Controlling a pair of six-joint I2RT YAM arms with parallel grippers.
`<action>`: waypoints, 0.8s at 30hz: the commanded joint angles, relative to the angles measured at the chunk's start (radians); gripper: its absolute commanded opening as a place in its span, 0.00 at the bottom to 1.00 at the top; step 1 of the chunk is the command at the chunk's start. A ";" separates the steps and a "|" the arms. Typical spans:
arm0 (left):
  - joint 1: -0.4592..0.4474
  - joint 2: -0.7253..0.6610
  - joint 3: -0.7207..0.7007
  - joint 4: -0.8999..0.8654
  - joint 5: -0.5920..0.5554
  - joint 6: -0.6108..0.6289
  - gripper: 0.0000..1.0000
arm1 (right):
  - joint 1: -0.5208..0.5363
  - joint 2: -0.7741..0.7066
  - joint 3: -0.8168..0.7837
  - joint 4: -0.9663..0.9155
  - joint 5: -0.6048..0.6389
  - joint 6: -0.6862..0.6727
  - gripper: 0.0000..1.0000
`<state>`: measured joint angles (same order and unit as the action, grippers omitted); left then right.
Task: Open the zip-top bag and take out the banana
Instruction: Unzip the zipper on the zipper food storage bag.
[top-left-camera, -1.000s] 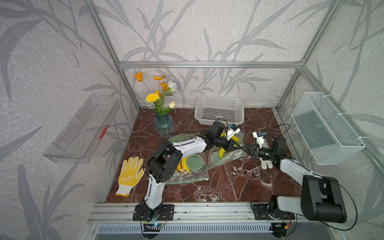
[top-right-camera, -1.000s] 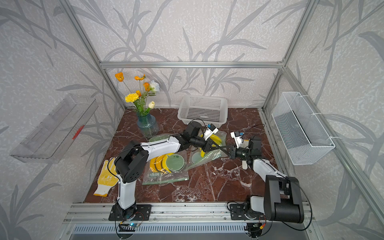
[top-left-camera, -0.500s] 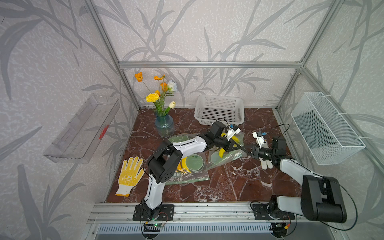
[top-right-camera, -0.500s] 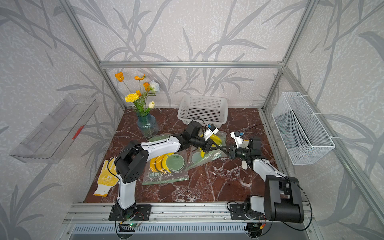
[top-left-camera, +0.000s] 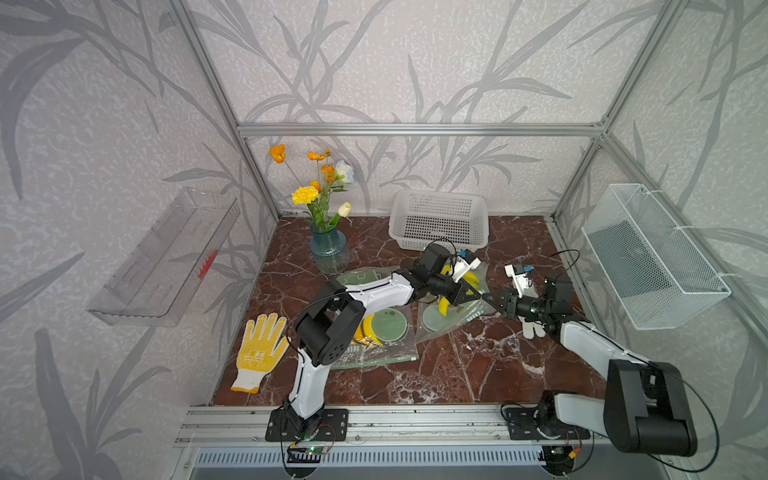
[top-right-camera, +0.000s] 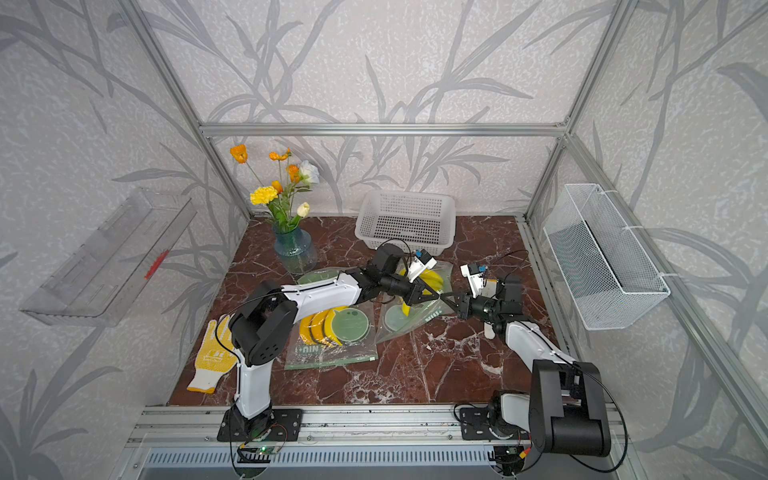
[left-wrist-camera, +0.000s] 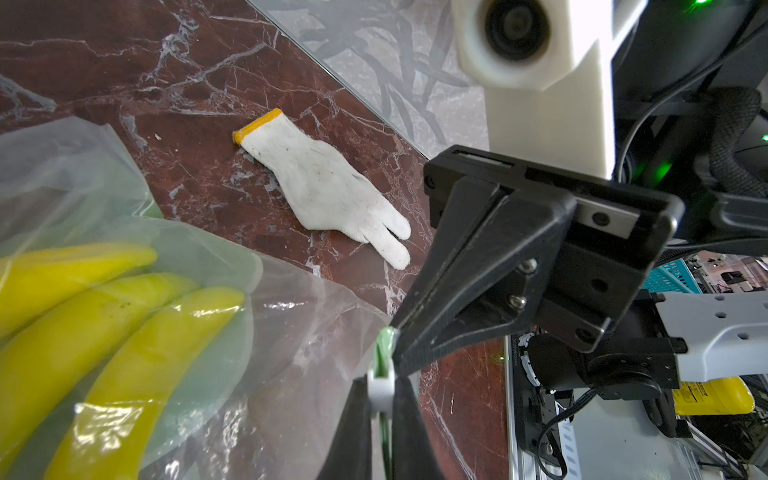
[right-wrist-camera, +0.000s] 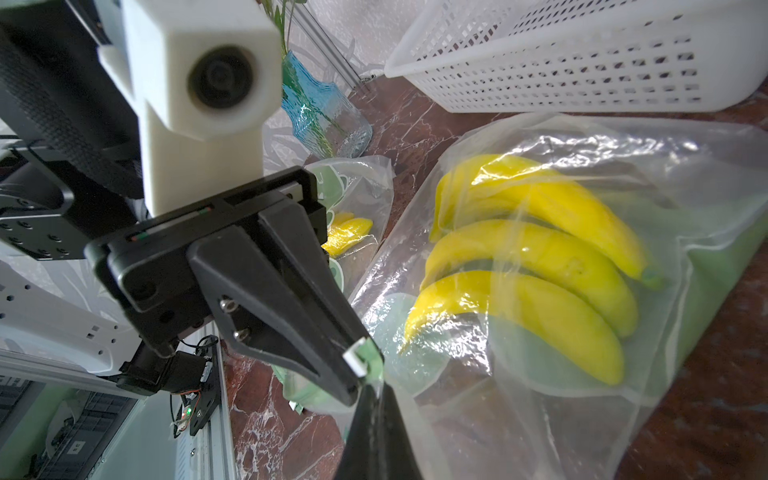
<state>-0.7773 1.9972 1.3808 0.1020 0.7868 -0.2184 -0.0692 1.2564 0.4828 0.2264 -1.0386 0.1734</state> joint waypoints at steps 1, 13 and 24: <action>-0.004 -0.021 -0.037 -0.057 0.004 0.019 0.09 | -0.006 -0.035 -0.008 0.084 0.035 0.020 0.00; -0.005 -0.047 -0.086 -0.066 -0.015 0.026 0.09 | -0.006 -0.043 -0.029 0.131 0.065 0.063 0.00; -0.004 -0.068 -0.130 -0.075 -0.034 0.027 0.09 | 0.002 -0.052 -0.063 0.204 0.123 0.131 0.00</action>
<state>-0.7792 1.9610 1.2861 0.1127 0.7624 -0.2089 -0.0574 1.2327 0.4210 0.3256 -0.9768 0.2745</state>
